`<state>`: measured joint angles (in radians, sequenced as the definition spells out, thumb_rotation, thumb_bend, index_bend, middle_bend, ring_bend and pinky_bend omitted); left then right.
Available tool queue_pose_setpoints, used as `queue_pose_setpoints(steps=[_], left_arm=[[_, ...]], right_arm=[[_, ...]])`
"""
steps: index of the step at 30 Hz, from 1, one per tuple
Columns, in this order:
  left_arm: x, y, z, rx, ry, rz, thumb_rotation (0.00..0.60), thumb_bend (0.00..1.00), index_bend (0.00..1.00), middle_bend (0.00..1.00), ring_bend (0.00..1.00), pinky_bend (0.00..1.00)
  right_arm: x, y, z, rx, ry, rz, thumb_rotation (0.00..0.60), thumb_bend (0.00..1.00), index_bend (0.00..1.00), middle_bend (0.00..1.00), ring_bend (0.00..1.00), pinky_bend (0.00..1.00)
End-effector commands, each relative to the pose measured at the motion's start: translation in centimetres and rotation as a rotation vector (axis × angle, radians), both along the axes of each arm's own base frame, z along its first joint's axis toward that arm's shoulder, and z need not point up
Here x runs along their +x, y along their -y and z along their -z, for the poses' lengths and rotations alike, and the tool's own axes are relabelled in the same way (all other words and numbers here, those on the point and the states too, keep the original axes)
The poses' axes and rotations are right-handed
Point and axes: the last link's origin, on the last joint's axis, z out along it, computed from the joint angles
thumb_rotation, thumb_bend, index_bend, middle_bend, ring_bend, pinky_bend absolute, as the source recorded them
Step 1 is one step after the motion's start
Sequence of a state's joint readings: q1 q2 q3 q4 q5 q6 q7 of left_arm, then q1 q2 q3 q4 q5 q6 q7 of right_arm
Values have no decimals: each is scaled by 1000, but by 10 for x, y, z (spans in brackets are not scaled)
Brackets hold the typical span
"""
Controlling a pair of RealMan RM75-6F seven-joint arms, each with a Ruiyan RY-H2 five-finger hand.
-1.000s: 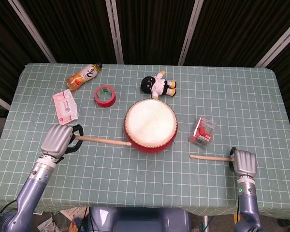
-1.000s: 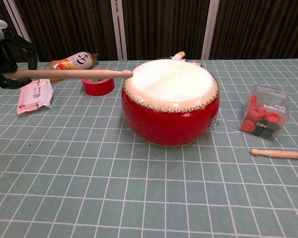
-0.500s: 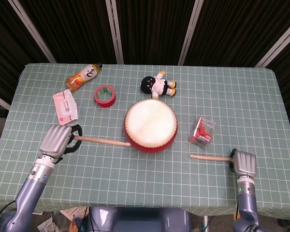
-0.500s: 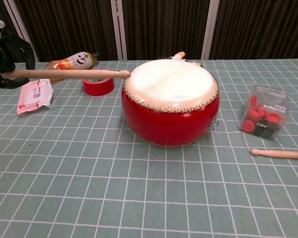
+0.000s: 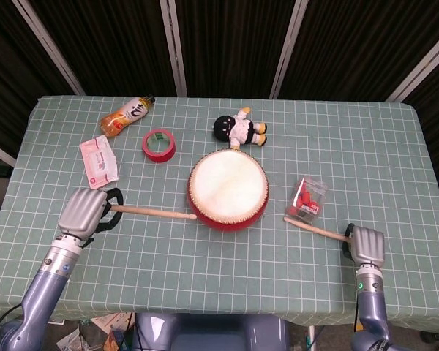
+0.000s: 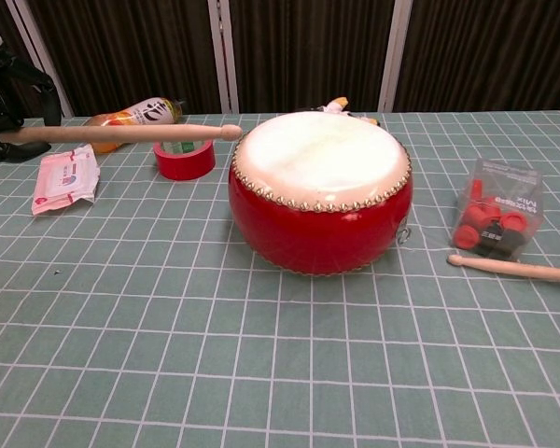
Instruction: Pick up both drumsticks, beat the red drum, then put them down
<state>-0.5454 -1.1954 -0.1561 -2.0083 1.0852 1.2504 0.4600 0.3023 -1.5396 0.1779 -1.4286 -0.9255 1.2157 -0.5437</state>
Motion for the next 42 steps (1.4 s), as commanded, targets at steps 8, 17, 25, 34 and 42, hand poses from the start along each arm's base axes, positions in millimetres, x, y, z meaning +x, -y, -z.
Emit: queue_pose_setpoints(steps=[8, 17, 25, 34, 42], left_arm=[[-4, 0, -10, 21, 17, -11, 600, 559, 767, 1000, 1000, 1000], [-7, -6, -21, 44, 39, -23, 600, 559, 768, 1000, 1000, 1000], [-7, -21, -23, 54, 28, -16, 600, 559, 768, 1000, 1000, 1000], [6, -56, -37, 97, 29, -18, 600, 559, 769, 1000, 1000, 1000], [14, -71, -43, 94, 36, -28, 600, 559, 768, 1000, 1000, 1000]], right_arm=[[35, 4, -60, -88, 112, -61, 600, 493, 946, 1000, 1000, 1000], [40, 10, -115, -218, 333, 6, 600, 495, 948, 1000, 1000, 1000], [68, 18, -141, -214, 493, -20, 600, 495, 949, 1000, 1000, 1000], [115, 26, -129, -126, 431, -148, 600, 494, 949, 1000, 1000, 1000], [130, 33, -113, -74, 348, -166, 600, 495, 949, 1000, 1000, 1000]])
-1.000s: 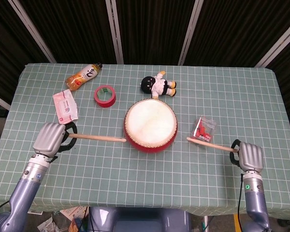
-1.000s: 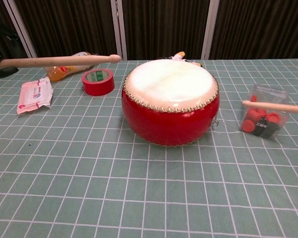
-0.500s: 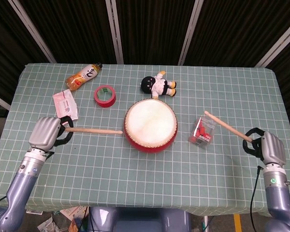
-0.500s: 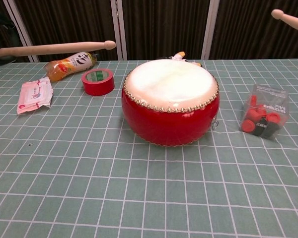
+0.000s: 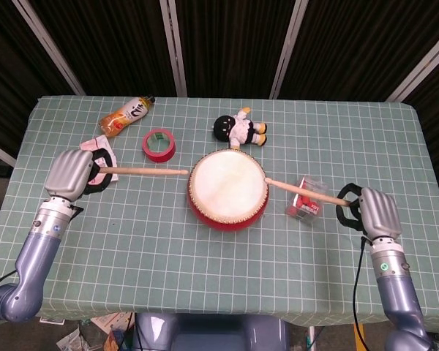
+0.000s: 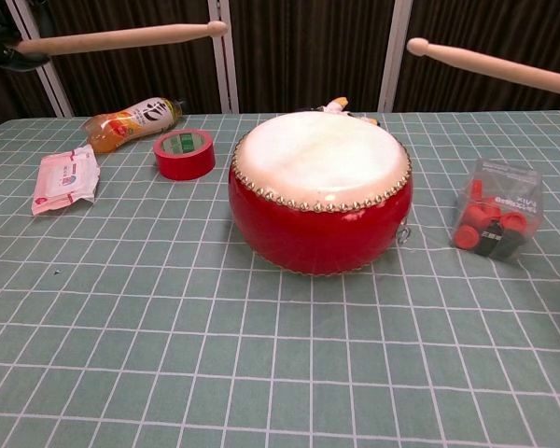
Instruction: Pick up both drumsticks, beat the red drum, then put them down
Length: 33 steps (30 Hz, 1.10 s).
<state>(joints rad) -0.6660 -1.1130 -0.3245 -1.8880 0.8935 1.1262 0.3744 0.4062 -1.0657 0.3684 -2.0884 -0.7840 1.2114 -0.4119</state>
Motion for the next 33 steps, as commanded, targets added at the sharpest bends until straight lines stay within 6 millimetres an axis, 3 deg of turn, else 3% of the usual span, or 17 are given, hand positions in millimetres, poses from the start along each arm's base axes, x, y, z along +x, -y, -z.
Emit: queue_pose_setpoints(steps=[1, 10, 13, 17, 19, 22, 24, 29, 33], left_arm=[[2, -4, -1, -1, 0, 1, 600, 559, 769, 1000, 1000, 1000], [6, -14, -3, -9, 3, 10, 600, 559, 769, 1000, 1000, 1000], [7, -17, -3, -16, 10, 13, 600, 559, 769, 1000, 1000, 1000], [5, -19, -2, -32, 11, 20, 600, 559, 770, 1000, 1000, 1000], [3, -20, -1, -39, 13, 18, 600, 560, 771, 1000, 1000, 1000], [-2, -20, 3, -56, 11, 8, 600, 563, 771, 1000, 1000, 1000], [-6, -20, 4, -63, -3, 7, 600, 563, 771, 1000, 1000, 1000], [-13, -21, 8, -74, -12, 1, 600, 563, 771, 1000, 1000, 1000], [-12, -21, 11, -73, -18, 6, 600, 563, 771, 1000, 1000, 1000]], right_arm=[[6, 3, 7, 12, -18, 0, 600, 495, 949, 1000, 1000, 1000], [31, 24, -1, -30, -17, -43, 600, 495, 949, 1000, 1000, 1000], [40, 32, 6, -13, -53, -52, 600, 495, 949, 1000, 1000, 1000], [45, 43, 30, 31, -167, -58, 600, 495, 949, 1000, 1000, 1000], [43, 51, 40, 28, -328, -80, 600, 496, 949, 1000, 1000, 1000], [30, 61, 61, -2, -712, -150, 600, 496, 949, 1000, 1000, 1000], [21, 61, 74, -6, -838, -163, 600, 497, 948, 1000, 1000, 1000], [8, 62, 80, -37, -953, -171, 600, 498, 949, 1000, 1000, 1000], [12, 64, 60, -109, -772, -101, 600, 498, 949, 1000, 1000, 1000]])
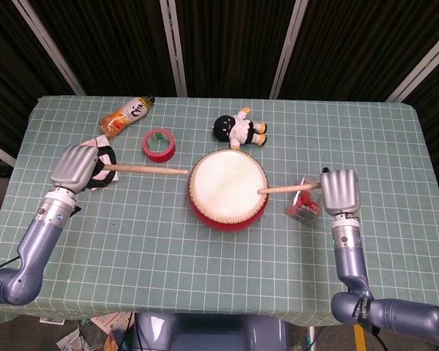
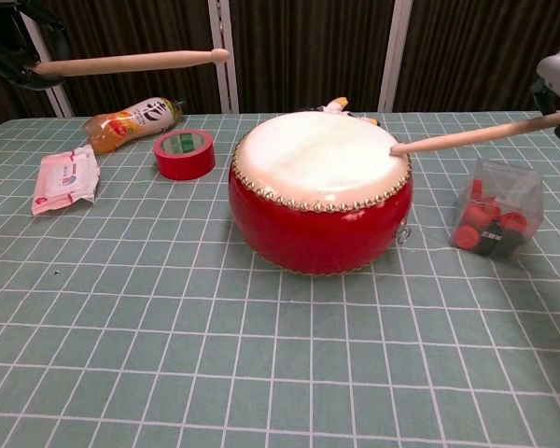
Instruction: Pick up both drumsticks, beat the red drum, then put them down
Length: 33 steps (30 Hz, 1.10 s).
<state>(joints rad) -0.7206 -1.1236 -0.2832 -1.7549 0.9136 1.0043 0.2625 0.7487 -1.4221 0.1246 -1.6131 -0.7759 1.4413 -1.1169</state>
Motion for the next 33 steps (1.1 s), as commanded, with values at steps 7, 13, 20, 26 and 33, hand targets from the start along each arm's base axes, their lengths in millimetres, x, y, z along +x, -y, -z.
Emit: queue_pose_setpoints(steps=[7, 13, 20, 26, 33], left_arm=[[17, -2, 3, 19, 13, 24, 600, 563, 771, 1000, 1000, 1000], [39, -5, 8, 38, 30, 53, 600, 563, 771, 1000, 1000, 1000], [67, -17, 26, 34, -11, 71, 600, 564, 772, 1000, 1000, 1000], [90, -29, 64, -23, -113, 66, 600, 567, 772, 1000, 1000, 1000], [89, -40, 126, -119, -471, 9, 600, 579, 779, 1000, 1000, 1000]], right_arm=[[27, -4, -71, -186, 510, -35, 600, 498, 949, 1000, 1000, 1000], [22, -16, -91, -199, 618, -53, 600, 498, 949, 1000, 1000, 1000], [8, -21, -92, -176, 647, -41, 600, 499, 949, 1000, 1000, 1000], [-6, -19, -98, -174, 683, -26, 600, 498, 949, 1000, 1000, 1000], [-31, -15, -106, -186, 705, 23, 600, 498, 949, 1000, 1000, 1000]])
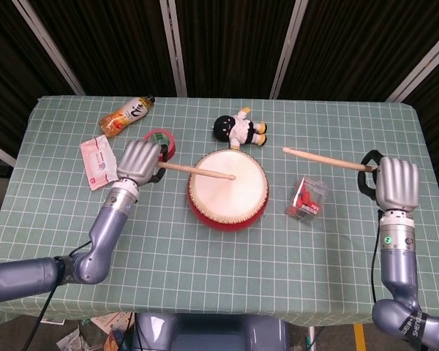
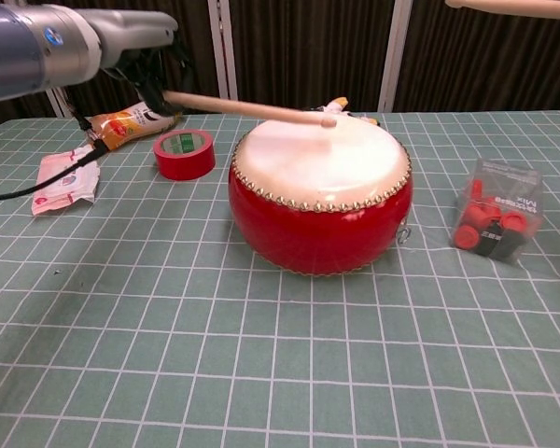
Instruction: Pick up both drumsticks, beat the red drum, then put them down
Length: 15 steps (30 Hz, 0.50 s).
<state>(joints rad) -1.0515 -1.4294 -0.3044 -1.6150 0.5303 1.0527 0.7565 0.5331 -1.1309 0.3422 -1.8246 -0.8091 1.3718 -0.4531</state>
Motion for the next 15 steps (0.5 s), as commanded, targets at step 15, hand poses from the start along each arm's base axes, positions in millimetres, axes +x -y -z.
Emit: queue_pose_setpoints(steps=[15], left_arm=[[43, -4, -12, 78, 146, 15, 600, 579, 780, 1000, 1000, 1000]], right_arm=[[-17, -2, -11, -20, 22, 5, 600, 498, 949, 1000, 1000, 1000]])
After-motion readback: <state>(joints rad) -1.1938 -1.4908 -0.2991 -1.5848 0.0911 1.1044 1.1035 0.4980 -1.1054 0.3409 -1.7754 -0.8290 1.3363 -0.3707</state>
